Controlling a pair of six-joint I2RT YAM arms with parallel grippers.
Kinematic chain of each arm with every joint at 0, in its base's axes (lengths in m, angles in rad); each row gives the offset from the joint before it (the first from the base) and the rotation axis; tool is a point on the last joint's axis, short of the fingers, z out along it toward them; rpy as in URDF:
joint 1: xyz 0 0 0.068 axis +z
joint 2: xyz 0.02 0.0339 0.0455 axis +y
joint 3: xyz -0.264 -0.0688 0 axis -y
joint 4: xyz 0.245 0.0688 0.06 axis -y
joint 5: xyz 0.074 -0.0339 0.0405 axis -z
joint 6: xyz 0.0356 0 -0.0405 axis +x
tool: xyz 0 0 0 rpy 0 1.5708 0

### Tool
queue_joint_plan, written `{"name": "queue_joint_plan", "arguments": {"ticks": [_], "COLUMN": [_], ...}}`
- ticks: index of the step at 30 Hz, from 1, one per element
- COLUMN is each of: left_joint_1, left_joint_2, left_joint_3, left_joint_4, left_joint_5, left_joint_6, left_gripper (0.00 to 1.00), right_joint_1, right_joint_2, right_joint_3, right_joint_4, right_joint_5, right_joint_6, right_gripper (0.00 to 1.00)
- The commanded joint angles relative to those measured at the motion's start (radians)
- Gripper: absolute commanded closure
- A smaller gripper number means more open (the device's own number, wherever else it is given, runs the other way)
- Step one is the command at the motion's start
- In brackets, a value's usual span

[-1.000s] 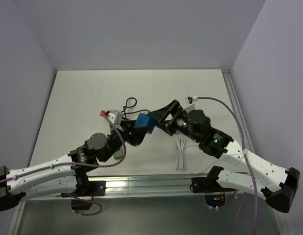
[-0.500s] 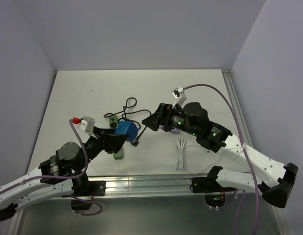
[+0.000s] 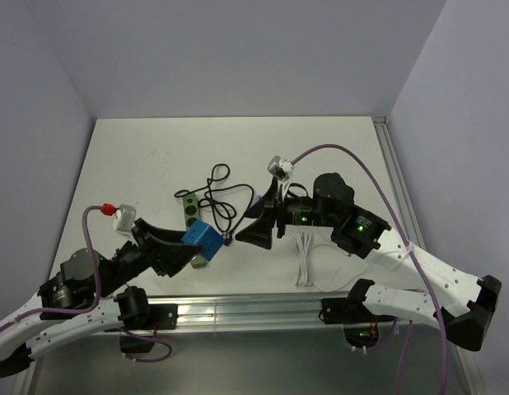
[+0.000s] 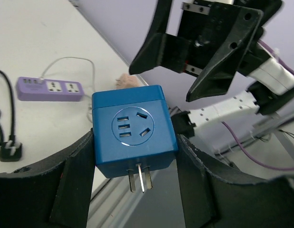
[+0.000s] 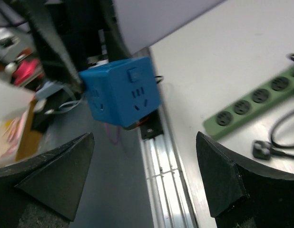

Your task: Insert the plug

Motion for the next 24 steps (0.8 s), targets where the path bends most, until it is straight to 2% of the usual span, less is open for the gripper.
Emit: {"name": "queue_joint_plan", "arguments": {"ticks": [1,8,12,16,22,24], "left_joint_1": [0.002,0.002,0.002,0.002,0.002,0.002], "left_joint_2": [-0.023,-0.053,-0.063,-0.042,-0.008,-0.005], "left_joint_3": [0.051,0.037,0.026,0.029,0.025,0.023], "left_joint_4": [0.046,0.064,0.099,0.098,0.11,0.119], "left_joint_5": [0.139,0.21,0.254,0.267,0.264,0.27], "left_joint_6": [-0.012,-0.017,-0.021,-0.023,-0.02,-0.02], "left_gripper": [1.0,1.0,1.0,1.0,1.0,1.0], "right_joint_1": [0.004,0.017,0.051,0.071,0.108,0.116], "right_joint_2": [0.027,0.16,0.211,0.256,0.294,0.296], "right_joint_3": [0.003,0.063,0.097,0.112,0.123,0.121], "right_joint_4": [0.188,0.264,0.244,0.326,0.394,0.394], "right_joint_5": [-0.292,-0.443,-0.446,-0.492,-0.543,-0.546], "right_joint_6": [-0.046,0.008,-0.016,0.031,0.073,0.076], "right_gripper": [0.06,0.07,0.07,0.07,0.13,0.18]}}
